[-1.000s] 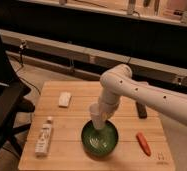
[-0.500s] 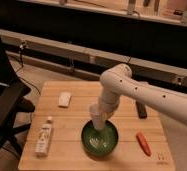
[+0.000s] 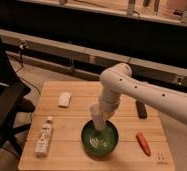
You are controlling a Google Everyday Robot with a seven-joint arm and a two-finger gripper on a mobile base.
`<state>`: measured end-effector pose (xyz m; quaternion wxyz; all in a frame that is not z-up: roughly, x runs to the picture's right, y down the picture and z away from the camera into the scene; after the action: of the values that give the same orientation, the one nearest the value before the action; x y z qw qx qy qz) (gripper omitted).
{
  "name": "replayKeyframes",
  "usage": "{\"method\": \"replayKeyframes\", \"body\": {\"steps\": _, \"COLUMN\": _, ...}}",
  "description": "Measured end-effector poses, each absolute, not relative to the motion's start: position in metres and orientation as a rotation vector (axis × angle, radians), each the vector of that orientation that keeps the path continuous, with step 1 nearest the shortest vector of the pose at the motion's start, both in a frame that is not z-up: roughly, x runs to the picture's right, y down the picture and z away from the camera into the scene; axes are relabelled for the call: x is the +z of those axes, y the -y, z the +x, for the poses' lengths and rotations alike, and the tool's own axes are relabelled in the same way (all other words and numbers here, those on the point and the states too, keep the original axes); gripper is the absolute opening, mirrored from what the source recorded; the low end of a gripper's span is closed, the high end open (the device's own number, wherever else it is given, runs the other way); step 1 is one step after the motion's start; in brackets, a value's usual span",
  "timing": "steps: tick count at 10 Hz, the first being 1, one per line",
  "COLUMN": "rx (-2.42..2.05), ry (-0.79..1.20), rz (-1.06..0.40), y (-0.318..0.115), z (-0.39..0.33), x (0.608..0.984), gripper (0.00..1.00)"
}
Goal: Place the ceramic cup in the ceramic bowl
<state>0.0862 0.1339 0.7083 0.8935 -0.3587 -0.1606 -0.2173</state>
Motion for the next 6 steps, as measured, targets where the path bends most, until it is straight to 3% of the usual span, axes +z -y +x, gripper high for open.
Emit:
{"method": "replayKeyframes", "body": {"steps": 4, "rx": -0.447, "ry": 0.340, "rz": -0.754, "y": -0.131, "z": 0.105, "x": 0.706, "gripper": 0.77}}
{"method": "replayKeyframes", "body": {"steps": 6, "rx": -0.438, "ry": 0.347, "rz": -0.761, "y": -0.134, "z": 0.109, "x": 0.707, "gripper": 0.80}}
